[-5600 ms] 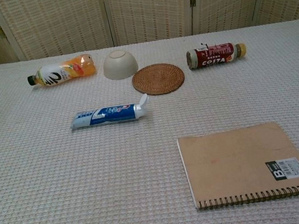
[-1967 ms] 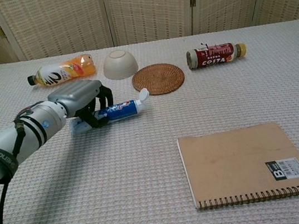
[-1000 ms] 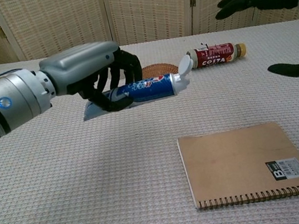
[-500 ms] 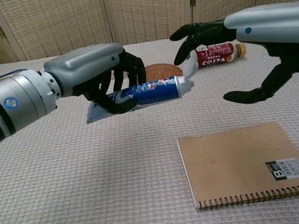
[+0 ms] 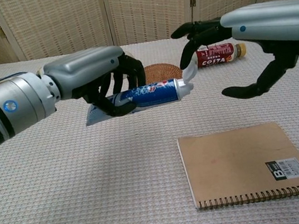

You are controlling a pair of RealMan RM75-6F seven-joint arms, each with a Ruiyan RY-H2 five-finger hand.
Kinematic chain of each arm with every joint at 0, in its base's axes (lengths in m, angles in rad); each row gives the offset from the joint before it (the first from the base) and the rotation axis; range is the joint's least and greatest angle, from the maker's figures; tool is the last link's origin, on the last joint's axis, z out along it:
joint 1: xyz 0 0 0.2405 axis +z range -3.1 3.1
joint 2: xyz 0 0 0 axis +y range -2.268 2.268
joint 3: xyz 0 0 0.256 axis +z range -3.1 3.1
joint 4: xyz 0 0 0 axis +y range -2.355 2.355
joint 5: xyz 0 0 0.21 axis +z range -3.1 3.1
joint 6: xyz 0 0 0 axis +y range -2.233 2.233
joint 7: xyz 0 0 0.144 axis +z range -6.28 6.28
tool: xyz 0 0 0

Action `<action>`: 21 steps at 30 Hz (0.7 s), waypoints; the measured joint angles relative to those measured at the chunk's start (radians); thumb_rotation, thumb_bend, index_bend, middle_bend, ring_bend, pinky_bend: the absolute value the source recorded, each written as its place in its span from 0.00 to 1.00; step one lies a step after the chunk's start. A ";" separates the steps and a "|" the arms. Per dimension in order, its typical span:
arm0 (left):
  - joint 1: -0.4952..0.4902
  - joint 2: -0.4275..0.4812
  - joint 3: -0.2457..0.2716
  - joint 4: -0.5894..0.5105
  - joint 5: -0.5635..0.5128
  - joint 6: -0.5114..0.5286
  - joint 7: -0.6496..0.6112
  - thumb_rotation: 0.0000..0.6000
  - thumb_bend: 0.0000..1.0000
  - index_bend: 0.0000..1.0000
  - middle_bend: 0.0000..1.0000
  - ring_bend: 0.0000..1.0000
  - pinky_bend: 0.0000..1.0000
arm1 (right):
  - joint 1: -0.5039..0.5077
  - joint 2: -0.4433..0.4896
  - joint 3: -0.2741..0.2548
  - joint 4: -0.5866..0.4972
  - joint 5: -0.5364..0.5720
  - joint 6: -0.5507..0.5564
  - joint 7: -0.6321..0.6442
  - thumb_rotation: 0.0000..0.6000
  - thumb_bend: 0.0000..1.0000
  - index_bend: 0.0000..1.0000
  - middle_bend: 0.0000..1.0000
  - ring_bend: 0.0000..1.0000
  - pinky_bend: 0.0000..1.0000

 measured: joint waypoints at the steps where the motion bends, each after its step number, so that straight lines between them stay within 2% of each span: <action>1: 0.000 0.000 0.000 0.000 0.001 0.000 -0.002 1.00 0.71 0.72 0.77 0.68 0.63 | 0.001 -0.001 0.000 0.002 0.004 0.000 0.000 1.00 0.44 0.27 0.00 0.00 0.00; 21: 0.010 0.011 -0.005 -0.005 0.013 0.003 -0.078 1.00 0.71 0.72 0.78 0.68 0.63 | 0.012 -0.023 -0.027 0.058 0.041 0.010 0.032 1.00 0.44 0.27 0.00 0.00 0.00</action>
